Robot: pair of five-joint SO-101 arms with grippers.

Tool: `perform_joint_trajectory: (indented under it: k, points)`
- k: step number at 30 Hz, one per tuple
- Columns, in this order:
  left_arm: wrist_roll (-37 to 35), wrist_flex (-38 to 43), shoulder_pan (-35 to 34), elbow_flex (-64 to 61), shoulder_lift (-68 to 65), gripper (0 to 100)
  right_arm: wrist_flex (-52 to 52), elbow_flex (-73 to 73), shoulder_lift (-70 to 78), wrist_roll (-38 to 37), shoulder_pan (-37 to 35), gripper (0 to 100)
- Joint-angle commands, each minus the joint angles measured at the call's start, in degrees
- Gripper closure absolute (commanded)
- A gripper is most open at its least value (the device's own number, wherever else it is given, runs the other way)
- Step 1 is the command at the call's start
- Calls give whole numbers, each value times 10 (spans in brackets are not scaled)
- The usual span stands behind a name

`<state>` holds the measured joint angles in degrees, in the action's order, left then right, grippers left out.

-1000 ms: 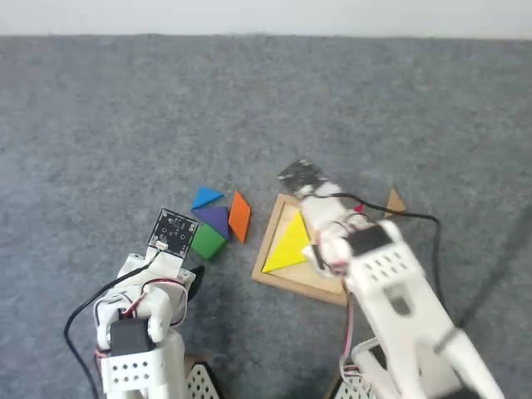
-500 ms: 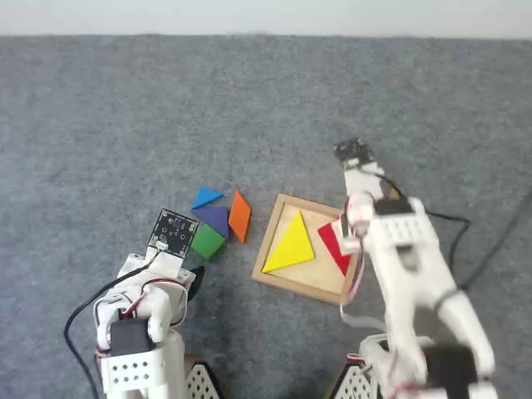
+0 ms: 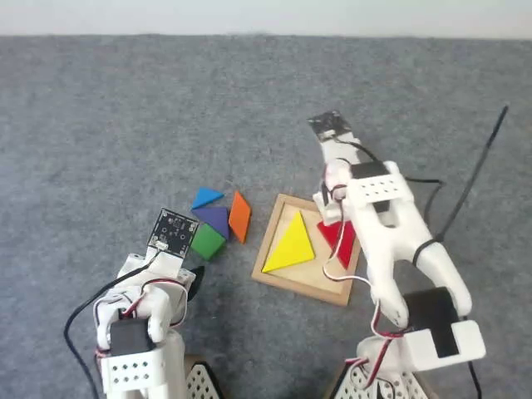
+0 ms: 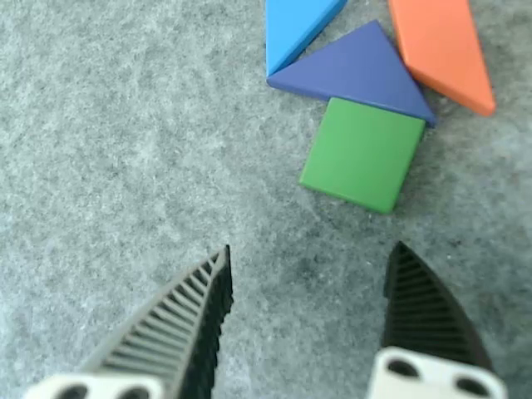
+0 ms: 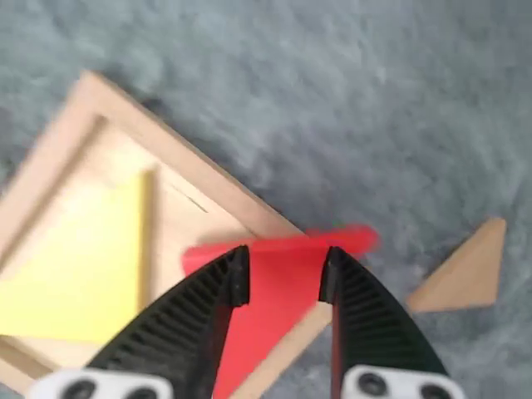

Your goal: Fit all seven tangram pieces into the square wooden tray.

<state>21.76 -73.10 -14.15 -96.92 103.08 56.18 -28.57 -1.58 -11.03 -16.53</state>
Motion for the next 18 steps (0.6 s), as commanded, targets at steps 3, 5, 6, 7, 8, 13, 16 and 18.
perform_joint_trajectory:
  k: [3,5,6,7,8,13,16,18]
  points:
    - [-4,-2,2,5,11,716,3,35,-20,-2,9,842]
    - [-4,-2,2,5,11,716,-6,31,-45,25,52,842]
    - [-4,-2,2,5,11,716,-15,27,-61,40,75,837]
    - [-4,-2,2,5,11,716,-23,21,-72,54,95,824]
    - [-4,-2,2,5,11,716,-32,12,-80,69,105,812]
    - [-4,-2,2,5,11,716,-44,1,-37,107,98,838]
    - [-4,-2,2,5,11,716,-44,23,18,110,91,906]
    - [-4,-2,2,5,11,716,-44,42,49,111,91,907]
